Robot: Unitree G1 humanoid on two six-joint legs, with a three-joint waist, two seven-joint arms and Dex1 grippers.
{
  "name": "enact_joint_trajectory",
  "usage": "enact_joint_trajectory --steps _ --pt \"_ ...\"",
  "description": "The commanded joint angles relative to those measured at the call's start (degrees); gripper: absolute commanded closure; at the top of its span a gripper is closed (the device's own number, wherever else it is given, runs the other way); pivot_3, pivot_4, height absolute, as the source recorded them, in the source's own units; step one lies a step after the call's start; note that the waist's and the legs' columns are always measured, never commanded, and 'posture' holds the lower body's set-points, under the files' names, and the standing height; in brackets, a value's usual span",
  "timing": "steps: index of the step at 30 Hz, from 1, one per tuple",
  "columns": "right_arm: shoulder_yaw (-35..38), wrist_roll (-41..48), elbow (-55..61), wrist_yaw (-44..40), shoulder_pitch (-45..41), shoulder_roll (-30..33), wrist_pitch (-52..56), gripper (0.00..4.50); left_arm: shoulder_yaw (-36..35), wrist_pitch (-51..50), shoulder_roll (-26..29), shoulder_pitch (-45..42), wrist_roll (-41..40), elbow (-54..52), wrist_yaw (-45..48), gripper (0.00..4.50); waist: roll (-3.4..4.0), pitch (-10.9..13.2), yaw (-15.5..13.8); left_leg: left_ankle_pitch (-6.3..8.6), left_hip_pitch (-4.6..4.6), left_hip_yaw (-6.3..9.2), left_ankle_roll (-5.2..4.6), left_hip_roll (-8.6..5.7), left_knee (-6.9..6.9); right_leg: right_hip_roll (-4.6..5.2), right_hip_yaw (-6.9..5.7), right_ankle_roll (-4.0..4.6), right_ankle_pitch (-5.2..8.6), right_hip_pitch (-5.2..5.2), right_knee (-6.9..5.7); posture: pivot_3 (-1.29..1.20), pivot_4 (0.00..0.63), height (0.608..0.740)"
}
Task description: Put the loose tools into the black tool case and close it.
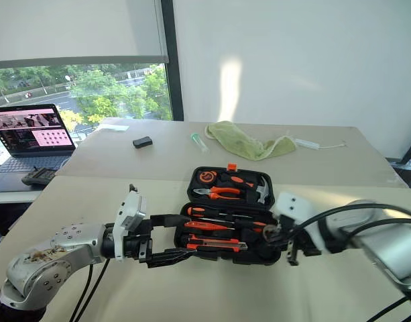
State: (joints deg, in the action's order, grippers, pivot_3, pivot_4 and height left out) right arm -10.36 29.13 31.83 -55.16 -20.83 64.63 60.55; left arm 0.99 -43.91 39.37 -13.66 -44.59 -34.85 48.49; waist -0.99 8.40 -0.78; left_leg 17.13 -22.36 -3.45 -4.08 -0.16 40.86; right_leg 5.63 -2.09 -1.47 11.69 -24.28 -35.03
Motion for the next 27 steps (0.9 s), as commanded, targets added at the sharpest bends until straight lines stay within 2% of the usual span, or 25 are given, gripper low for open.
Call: enact_joint_trajectory --steps 1,4,8,9,11,13,14,17,20,22,23,27 --pt "-4.4 -3.2 0.0 2.3 -1.8 -1.5 1.0 4.46 -2.0 1.2 1.4 -0.2 -1.0 -1.3 1.4 0.18 0.06 0.0 -0.2 -0.01 0.00 0.00 0.02 -0.02 0.00 0.03 0.00 -0.01 0.00 -0.02 -0.02 0.00 0.150 0.740" --pt "-8.1 -6.0 -1.5 2.5 -1.8 -1.8 -0.4 4.46 -2.6 1.4 2.5 0.9 -1.8 -1.9 2.6 0.18 0.01 0.0 0.0 -0.24 0.03 0.00 0.42 0.01 -0.01 -0.02 -0.04 -0.02 -0.01 0.02 0.00 0.00 0.150 0.740" --pt "-10.4 -8.7 -3.4 1.5 -1.5 -1.1 -2.2 4.46 -3.3 1.9 3.1 1.7 -1.8 -2.2 3.5 0.18 -0.02 0.0 0.1 -0.24 0.09 0.00 0.41 0.02 -0.04 -0.05 -0.05 0.00 0.00 0.07 0.01 0.00 0.150 0.740" --pt "-10.4 -8.9 -3.6 1.1 -1.6 -1.0 -2.5 3.73 -3.3 2.1 3.2 1.8 -1.5 -2.2 3.6 0.18 -0.03 0.0 0.1 -0.20 0.09 0.00 0.34 0.02 -0.03 -0.05 -0.05 0.00 0.00 0.07 0.01 0.00 0.150 0.740" --pt "-10.0 -9.1 -3.6 0.6 -1.6 -1.1 -3.0 3.26 -3.3 2.2 3.3 2.0 -1.2 -2.2 3.6 0.18 -0.04 0.0 0.0 -0.05 0.13 0.01 0.09 0.02 -0.02 -0.05 -0.04 0.00 0.00 0.11 0.01 0.00 0.150 0.740" --pt "-5.2 -6.0 -2.5 0.4 -1.7 -2.1 -1.7 2.52 -3.5 2.2 3.2 2.6 -0.7 -2.1 2.8 0.18 -0.04 0.0 -0.2 -0.05 0.13 0.01 0.08 0.01 -0.02 -0.04 -0.05 0.00 0.00 0.11 0.00 0.00 0.150 0.740" --pt "-3.3 -4.7 -2.1 0.2 -1.7 -2.5 -1.1 2.52 -3.6 2.3 3.2 2.8 -0.6 -2.1 2.5 0.18 -0.04 0.0 -0.3 -0.05 0.12 0.02 0.08 0.01 -0.02 -0.04 -0.05 0.00 0.00 0.11 -0.01 0.00 0.150 0.740" --pt "9.8 5.3 -1.8 -0.1 -3.8 -7.5 3.0 2.52 -4.7 -0.2 0.8 2.1 -1.5 0.3 -3.4 0.18 -0.05 0.0 -0.3 -0.08 0.04 0.03 0.14 0.03 -0.03 -0.04 -0.04 -0.01 -0.02 0.01 -0.03 0.00 0.150 0.740" --pt "17.7 8.0 -7.0 5.3 -7.3 -13.2 6.8 2.52 -4.3 -3.5 -2.8 -1.3 0.1 3.7 -11.5 0.18 -0.05 0.0 -0.3 -0.06 0.04 0.04 0.11 0.03 -0.03 -0.02 -0.01 -0.02 -0.07 0.01 -0.06 0.00 0.150 0.740" --pt "17.7 5.5 -9.3 6.0 -6.3 -11.8 4.2 2.52 -5.2 -5.7 -5.9 -4.3 -1.9 5.6 -15.4 0.18 -0.11 0.1 -0.6 -0.05 0.09 0.06 0.09 0.04 -0.03 -0.05 -0.05 0.01 -0.18 0.10 0.01 0.00 0.150 0.740" --pt "17.4 4.7 -9.8 5.8 -5.6 -10.9 3.3 2.52 -4.5 -6.2 -6.7 -5.7 -0.5 6.7 -17.1 0.18 -0.11 0.1 -0.7 -0.05 0.05 0.08 0.06 0.00 -0.01 -0.03 -0.07 0.00 -0.18 0.10 0.00 0.00 0.150 0.740" --pt "13.7 -2.0 -22.7 15.8 -12.4 -16.1 3.9 2.52 -2.4 -11.0 -15.2 -16.5 7.7 22.3 -32.0 0.18 -0.10 0.1 -0.8 -0.08 0.04 0.01 0.10 -0.07 0.01 -0.01 -0.03 -0.03 -0.22 0.06 -0.05 0.00 0.150 0.740"
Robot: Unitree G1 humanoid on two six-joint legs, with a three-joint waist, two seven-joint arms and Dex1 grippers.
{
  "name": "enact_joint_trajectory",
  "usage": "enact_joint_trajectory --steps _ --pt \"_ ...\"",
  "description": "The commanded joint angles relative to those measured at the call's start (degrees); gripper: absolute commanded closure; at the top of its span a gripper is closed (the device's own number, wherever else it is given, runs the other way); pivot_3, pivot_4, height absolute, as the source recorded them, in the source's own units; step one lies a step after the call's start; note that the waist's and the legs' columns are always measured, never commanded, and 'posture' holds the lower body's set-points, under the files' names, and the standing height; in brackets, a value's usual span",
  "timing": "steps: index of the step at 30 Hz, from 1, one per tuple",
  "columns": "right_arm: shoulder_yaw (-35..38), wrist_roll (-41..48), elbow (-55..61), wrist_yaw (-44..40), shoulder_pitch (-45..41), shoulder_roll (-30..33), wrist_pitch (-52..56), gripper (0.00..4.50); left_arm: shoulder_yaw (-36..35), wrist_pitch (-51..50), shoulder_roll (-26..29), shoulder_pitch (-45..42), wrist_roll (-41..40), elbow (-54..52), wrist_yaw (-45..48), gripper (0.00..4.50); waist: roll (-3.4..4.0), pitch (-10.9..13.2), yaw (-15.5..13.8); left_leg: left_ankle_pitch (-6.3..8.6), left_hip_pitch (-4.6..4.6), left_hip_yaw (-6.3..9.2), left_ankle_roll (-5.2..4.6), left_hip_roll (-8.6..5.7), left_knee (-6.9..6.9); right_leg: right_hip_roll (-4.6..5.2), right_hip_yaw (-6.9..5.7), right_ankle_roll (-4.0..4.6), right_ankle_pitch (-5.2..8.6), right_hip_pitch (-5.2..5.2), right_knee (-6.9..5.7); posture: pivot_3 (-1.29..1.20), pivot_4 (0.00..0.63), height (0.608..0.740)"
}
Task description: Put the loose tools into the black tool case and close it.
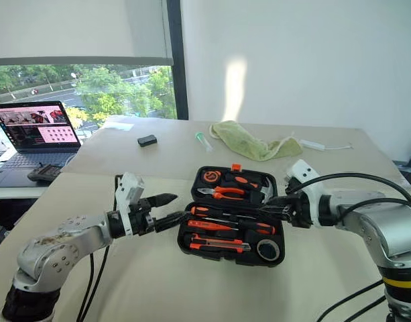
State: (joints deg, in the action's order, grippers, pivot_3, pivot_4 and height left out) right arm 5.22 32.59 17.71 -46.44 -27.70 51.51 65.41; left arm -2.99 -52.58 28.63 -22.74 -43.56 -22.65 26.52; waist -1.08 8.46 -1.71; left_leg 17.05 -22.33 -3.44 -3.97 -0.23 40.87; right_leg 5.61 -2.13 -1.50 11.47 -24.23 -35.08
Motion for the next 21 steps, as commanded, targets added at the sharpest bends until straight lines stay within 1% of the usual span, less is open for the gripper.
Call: enact_joint_trajectory --steps 1,3,4,6,10,13,14,15,16,17,18,19,20,21 --pt "-3.4 -7.1 -11.8 8.0 -6.8 -4.0 -2.1 2.52 2.7 -2.5 -6.0 -9.8 8.8 13.9 -11.9 0.18 -0.01 0.0 0.2 -0.04 -0.03 -0.01 0.03 -0.04 0.05 -0.05 -0.01 -0.01 -0.07 0.00 0.00 0.00 0.150 0.740" --pt "-5.7 -10.3 -19.2 9.8 -9.6 -6.2 -4.6 2.52 4.2 -1.8 -9.0 -14.2 12.3 21.5 -13.9 0.18 -0.01 0.0 0.4 -0.11 -0.02 -0.02 0.01 -0.12 0.02 -0.11 -0.01 -0.01 -0.16 0.00 0.03 0.00 0.150 0.740" --pt "-6.3 -11.6 -22.4 10.3 -10.8 -6.9 -5.8 2.52 4.2 -1.5 -10.2 -15.7 13.3 24.6 -14.6 0.18 -0.02 0.0 0.5 -0.22 0.05 -0.02 0.20 -0.12 -0.02 -0.12 -0.01 -0.01 -0.16 0.04 0.01 0.00 0.150 0.740" --pt "-6.3 -13.1 -29.0 11.2 -13.6 -8.7 -7.4 2.52 3.9 0.5 -12.7 -19.0 16.2 32.1 -16.2 0.18 -0.02 0.0 0.9 -0.31 -0.07 -0.04 0.32 -0.17 -0.05 -0.15 -0.02 -0.03 -0.17 -0.06 0.05 0.00 0.150 0.740" --pt "-6.9 -14.6 -37.0 9.8 -17.5 -10.5 -9.3 2.52 3.7 5.2 -15.7 -24.3 20.7 44.4 -17.0 0.18 -0.01 0.0 1.1 -0.39 -0.25 -0.06 0.44 -0.14 -0.09 -0.19 -0.03 -0.07 -0.16 -0.19 -0.04 0.00 0.150 0.740" --pt "-9.1 -17.5 -43.1 8.6 -19.5 -11.3 -12.4 2.52 3.2 8.7 -18.1 -27.8 22.5 52.8 -16.0 0.18 -0.01 0.0 1.1 -0.38 -0.31 -0.06 0.43 -0.12 -0.09 -0.18 -0.06 -0.10 -0.17 -0.16 0.08 0.00 0.150 0.740" --pt "-9.3 -18.1 -44.6 8.3 -20.0 -11.6 -13.2 2.48 3.0 9.5 -18.5 -28.6 22.9 54.5 -15.6 0.66 -0.01 0.0 1.1 -0.38 -0.31 -0.06 0.42 -0.12 -0.08 -0.17 -0.07 -0.11 -0.17 -0.15 0.10 0.00 0.150 0.740" --pt "-9.7 -18.5 -45.5 7.3 -20.6 -11.8 -14.6 2.74 3.1 10.2 -19.0 -29.1 23.4 55.8 -14.8 0.73 -0.01 0.0 1.0 -0.37 -0.31 -0.06 0.41 -0.13 -0.08 -0.16 -0.07 -0.12 -0.17 -0.13 0.09 0.00 0.150 0.740" --pt "-9.9 -19.0 -46.1 6.9 -21.1 -12.0 -15.1 3.01 3.2 10.6 -19.3 -29.6 23.6 56.7 -14.0 0.98 -0.01 0.0 1.0 -0.37 -0.29 -0.05 0.40 -0.13 -0.04 -0.14 -0.10 -0.14 -0.18 -0.09 0.08 0.00 0.150 0.740" --pt "-10.2 -19.5 -46.5 6.4 -21.5 -12.1 -15.5 3.18 3.4 10.8 -19.6 -30.0 23.8 57.4 -13.1 1.38 -0.01 0.0 1.1 -0.36 -0.28 -0.05 0.39 -0.13 -0.03 -0.13 -0.09 -0.17 -0.20 -0.07 0.08 0.00 0.150 0.740" --pt "-10.4 -19.9 -46.9 6.2 -21.7 -12.2 -15.5 3.50 3.6 11.0 -19.7 -30.3 24.1 57.7 -12.4 1.76 -0.01 0.0 1.2 -0.35 -0.24 -0.06 0.36 -0.13 -0.02 -0.10 -0.07 -0.23 -0.24 -0.05 0.08 0.00 0.150 0.740" --pt "-10.6 -20.2 -47.1 6.1 -21.7 -12.3 -15.6 3.96 3.7 11.2 -19.7 -30.4 24.4 58.0 -11.9 2.26 -0.01 0.0 1.2 -0.33 -0.19 -0.08 0.33 -0.14 -0.01 -0.07 -0.04 -0.24 -0.25 -0.05 0.09 0.00 0.150 0.740" --pt "-10.8 -20.3 -46.7 5.7 -21.5 -12.3 -15.9 4.22 3.5 11.6 -19.7 -30.4 24.5 58.0 -11.3 2.49 -0.01 0.0 1.2 -0.32 -0.16 -0.07 0.31 -0.15 0.00 -0.03 -0.04 -0.24 -0.25 -0.04 0.11 0.00 0.150 0.740" --pt "-10.7 -20.2 -46.1 5.4 -21.2 -12.4 -15.9 4.49 3.2 11.9 -19.7 -30.2 24.6 58.0 -10.7 2.83 -0.01 0.0 1.2 -0.32 -0.12 -0.07 0.29 -0.16 0.02 -0.01 -0.04 -0.23 -0.26 -0.03 0.08 0.00 0.150 0.740"
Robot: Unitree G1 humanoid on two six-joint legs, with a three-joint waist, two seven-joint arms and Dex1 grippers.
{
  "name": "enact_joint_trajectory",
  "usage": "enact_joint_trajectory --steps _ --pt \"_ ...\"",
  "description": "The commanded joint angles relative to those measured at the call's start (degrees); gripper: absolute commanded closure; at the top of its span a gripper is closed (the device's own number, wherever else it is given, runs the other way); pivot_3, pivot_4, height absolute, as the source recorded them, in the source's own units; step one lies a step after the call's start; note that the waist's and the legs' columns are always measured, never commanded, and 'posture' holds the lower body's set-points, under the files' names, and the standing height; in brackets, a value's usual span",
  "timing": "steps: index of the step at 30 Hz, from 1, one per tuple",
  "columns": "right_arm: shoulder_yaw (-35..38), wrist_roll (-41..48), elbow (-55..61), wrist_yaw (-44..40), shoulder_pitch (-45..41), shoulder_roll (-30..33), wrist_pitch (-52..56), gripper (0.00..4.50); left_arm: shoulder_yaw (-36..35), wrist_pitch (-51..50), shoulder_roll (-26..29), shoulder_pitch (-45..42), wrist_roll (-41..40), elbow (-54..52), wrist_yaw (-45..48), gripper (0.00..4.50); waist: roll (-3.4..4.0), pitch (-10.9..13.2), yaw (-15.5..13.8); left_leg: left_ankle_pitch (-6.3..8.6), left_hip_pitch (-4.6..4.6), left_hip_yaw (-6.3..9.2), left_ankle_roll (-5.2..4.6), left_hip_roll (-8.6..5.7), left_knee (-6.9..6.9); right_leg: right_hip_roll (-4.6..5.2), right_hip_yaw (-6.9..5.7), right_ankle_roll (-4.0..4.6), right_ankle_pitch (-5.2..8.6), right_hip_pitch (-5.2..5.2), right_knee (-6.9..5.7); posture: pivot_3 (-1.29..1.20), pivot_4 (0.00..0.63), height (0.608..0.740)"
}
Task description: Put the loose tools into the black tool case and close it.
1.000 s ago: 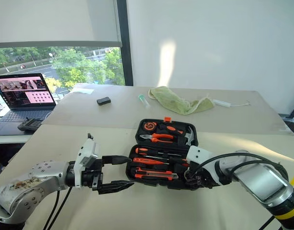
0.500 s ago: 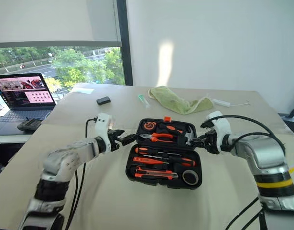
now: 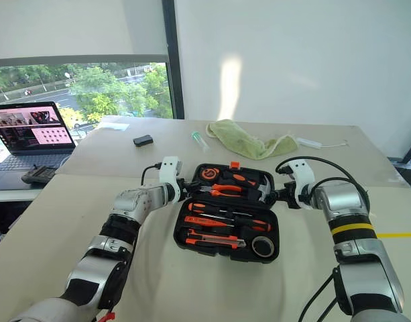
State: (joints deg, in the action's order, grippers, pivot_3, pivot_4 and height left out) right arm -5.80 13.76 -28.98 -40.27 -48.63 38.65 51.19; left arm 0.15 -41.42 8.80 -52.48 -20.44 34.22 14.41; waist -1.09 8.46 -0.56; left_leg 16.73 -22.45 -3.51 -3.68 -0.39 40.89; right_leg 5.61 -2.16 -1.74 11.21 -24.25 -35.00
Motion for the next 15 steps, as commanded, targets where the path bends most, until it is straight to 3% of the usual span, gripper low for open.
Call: enact_joint_trajectory --steps 1,5,7,11,15 --pt "0.8 -1.1 1.3 -0.6 0.1 0.2 -1.6 4.50 -0.2 1.9 0.1 -0.3 1.6 1.0 2.1 3.21 0.01 0.0 0.0 0.00 0.04 0.00 -0.02 0.00 0.00 0.02 0.02 0.02 -0.02 0.00 -0.04 0.00 0.150 0.740" --pt "5.8 1.7 9.3 1.5 4.5 -1.6 -3.7 4.50 -0.8 8.9 0.0 2.3 0.5 -4.4 8.8 4.22 0.01 0.0 -0.2 -0.08 0.03 0.04 0.03 0.00 -0.01 0.09 0.00 0.07 -0.05 -0.01 -0.08 0.00 0.150 0.740" --pt "7.5 1.7 16.2 2.3 8.8 -1.8 -7.1 4.50 -0.1 12.9 0.4 4.8 0.6 -9.2 12.8 4.50 0.02 0.0 -0.1 -0.08 -0.04 0.05 0.05 0.02 -0.07 0.28 0.01 0.07 -0.05 -0.11 -0.07 0.00 0.150 0.740" --pt "11.1 0.9 36.1 6.5 22.3 -4.4 -16.4 4.50 2.0 25.2 3.8 12.3 2.6 -19.5 21.2 4.50 0.05 0.0 -0.1 -0.18 -0.85 0.03 0.20 0.01 -0.09 0.51 0.01 0.04 -0.07 -1.02 -0.39 0.00 0.150 0.740" --pt "10.4 -6.1 46.2 11.7 31.4 -5.0 -26.5 4.50 5.1 38.9 8.8 17.8 7.2 -22.3 28.8 4.50 0.05 0.0 0.0 -0.21 -1.04 -0.21 0.27 -0.14 -0.23 0.30 -0.13 0.04 -0.07 -1.61 -0.67 0.00 0.150 0.740"
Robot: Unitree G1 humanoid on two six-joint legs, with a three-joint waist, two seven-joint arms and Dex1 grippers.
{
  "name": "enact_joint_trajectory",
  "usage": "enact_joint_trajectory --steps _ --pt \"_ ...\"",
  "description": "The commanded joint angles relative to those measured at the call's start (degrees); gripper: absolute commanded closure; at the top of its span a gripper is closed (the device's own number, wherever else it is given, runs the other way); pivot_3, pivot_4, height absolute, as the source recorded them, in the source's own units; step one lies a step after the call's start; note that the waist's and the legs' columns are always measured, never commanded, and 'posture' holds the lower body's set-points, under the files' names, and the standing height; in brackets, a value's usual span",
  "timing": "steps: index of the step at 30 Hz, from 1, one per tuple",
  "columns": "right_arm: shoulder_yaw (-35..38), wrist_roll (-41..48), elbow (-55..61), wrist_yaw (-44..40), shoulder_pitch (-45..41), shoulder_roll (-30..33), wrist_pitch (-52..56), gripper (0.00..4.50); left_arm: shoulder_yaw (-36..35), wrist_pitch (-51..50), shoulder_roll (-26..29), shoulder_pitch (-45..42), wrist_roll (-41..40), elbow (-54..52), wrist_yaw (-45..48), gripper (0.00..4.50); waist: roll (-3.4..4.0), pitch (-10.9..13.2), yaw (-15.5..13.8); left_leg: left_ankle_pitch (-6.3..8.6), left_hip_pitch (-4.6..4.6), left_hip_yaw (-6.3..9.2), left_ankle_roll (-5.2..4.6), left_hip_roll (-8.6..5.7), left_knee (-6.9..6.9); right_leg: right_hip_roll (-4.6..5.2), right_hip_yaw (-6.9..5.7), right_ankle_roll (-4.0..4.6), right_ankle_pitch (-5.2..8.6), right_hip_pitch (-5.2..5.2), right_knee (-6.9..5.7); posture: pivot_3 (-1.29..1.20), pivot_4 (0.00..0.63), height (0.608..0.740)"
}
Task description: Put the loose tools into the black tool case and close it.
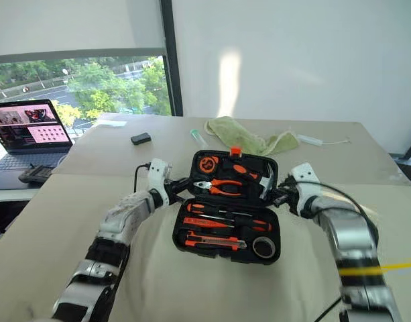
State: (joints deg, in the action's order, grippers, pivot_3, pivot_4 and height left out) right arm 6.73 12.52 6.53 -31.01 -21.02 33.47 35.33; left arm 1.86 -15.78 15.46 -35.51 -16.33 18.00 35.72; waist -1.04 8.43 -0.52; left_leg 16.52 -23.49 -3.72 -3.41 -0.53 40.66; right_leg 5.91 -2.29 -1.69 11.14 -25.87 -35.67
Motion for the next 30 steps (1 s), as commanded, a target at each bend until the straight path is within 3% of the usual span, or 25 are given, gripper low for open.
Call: enact_joint_trajectory --steps 1,8,12,15,16,18,19,22,26,29,30 --pt "-2.7 -7.0 11.7 3.4 5.4 0.5 -13.3 4.50 3.9 16.3 3.1 1.5 4.2 -5.8 8.9 4.50 0.00 0.0 0.0 0.00 -0.06 -0.10 0.00 -0.08 0.00 0.00 0.00 0.00 0.00 -0.15 -0.03 0.00 0.150 0.740" --pt "-2.6 -23.7 18.8 10.4 24.5 4.8 -34.9 4.50 6.0 46.3 12.1 4.6 13.0 3.0 15.4 4.50 0.00 0.0 -0.5 -0.13 0.09 -0.21 -0.30 -0.40 0.15 0.25 0.00 -0.07 0.03 0.19 0.34 0.00 0.150 0.740" --pt "-1.1 -27.7 21.5 12.8 30.2 4.6 -39.8 4.50 6.0 50.3 13.6 6.1 12.7 4.8 16.8 4.50 -0.01 0.0 -0.1 0.08 0.62 -0.15 -0.64 -0.39 0.13 0.34 -0.01 -0.14 0.00 0.83 0.47 0.00 0.150 0.740" --pt "1.5 -28.6 24.0 12.0 38.3 4.8 -41.5 4.50 4.6 45.4 15.9 9.7 9.2 3.1 19.2 4.50 0.00 0.0 -0.1 0.08 0.64 -0.16 -0.67 -0.43 0.21 0.38 0.06 -0.29 -0.09 0.86 0.46 0.00 0.150 0.740" --pt "3.0 -28.2 24.7 11.8 40.7 4.7 -42.0 4.10 4.2 43.7 16.7 11.0 7.7 2.2 20.5 4.50 0.02 0.0 -0.1 0.09 0.66 -0.16 -0.68 -0.43 0.19 0.39 0.06 -0.30 -0.09 0.86 0.43 0.00 0.150 0.740" --pt "5.8 -26.1 26.0 9.9 44.1 4.7 -40.7 3.41 2.7 40.0 17.8 12.8 5.2 0.7 20.9 3.76 0.03 0.0 0.1 0.07 0.71 -0.15 -0.65 -0.37 0.18 0.34 0.04 -0.37 -0.03 0.89 0.42 0.00 0.150 0.740" --pt "6.6 -25.3 26.4 9.1 45.0 4.7 -40.0 3.19 2.1 38.5 18.1 13.3 4.4 0.2 20.8 3.68 0.04 0.0 0.3 0.07 0.73 -0.16 -0.65 -0.36 0.18 0.33 0.06 -0.37 -0.03 0.89 0.43 0.00 0.150 0.740" --pt "12.3 -18.1 30.5 1.5 51.8 5.5 -33.6 2.09 -1.2 33.2 20.7 16.8 0.8 -3.1 21.2 2.48 0.03 0.0 0.4 0.16 0.79 -0.16 -0.79 -0.37 0.19 0.36 0.05 -0.38 -0.03 1.02 0.47 0.00 0.150 0.740" --pt "21.1 -5.0 37.2 -5.9 58.6 4.6 -21.3 2.07 -5.2 24.4 22.6 20.4 -3.1 -6.7 20.2 1.04 0.04 0.0 -0.2 0.50 1.28 -0.07 -1.27 -0.12 0.18 0.41 -0.04 -0.37 -0.01 1.62 0.65 0.00 0.150 0.740" --pt "24.1 7.1 42.5 -11.9 62.8 5.4 -12.8 2.07 -5.8 16.0 22.9 22.2 -6.3 -11.1 20.4 1.04 0.04 0.0 -0.6 0.53 1.39 -0.04 -1.28 0.00 0.22 0.53 -0.04 -0.36 -0.01 1.73 0.71 0.00 0.150 0.740" --pt "23.8 10.8 44.3 -14.6 64.5 6.6 -10.1 2.32 -5.9 12.9 22.4 22.3 -7.3 -12.5 19.7 1.28 0.04 0.0 -0.6 0.53 1.46 -0.04 -1.28 0.01 0.21 0.56 -0.04 -0.36 -0.01 1.73 0.71 0.00 0.150 0.740"
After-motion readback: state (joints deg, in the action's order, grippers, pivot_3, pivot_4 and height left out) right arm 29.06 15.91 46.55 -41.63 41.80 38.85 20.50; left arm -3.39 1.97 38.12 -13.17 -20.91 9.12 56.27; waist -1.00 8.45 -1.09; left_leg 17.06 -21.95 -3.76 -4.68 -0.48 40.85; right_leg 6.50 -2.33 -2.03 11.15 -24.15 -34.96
